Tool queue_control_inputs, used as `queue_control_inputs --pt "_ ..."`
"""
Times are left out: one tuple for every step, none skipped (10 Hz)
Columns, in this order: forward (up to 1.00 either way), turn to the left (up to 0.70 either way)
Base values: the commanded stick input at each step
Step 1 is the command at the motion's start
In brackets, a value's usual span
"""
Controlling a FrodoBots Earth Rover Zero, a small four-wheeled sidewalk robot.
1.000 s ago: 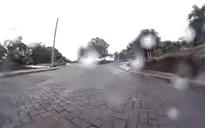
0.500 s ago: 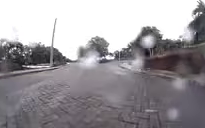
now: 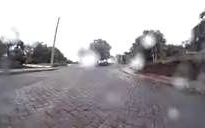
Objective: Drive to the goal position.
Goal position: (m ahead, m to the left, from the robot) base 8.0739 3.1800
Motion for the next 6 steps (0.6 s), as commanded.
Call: queue_control_inputs --pt "0.85 0.00" --pt "0.85 0.00" --pt "0.85 0.00" --pt "0.85 0.00" --pt "0.85 0.00" --pt "0.85 0.00"
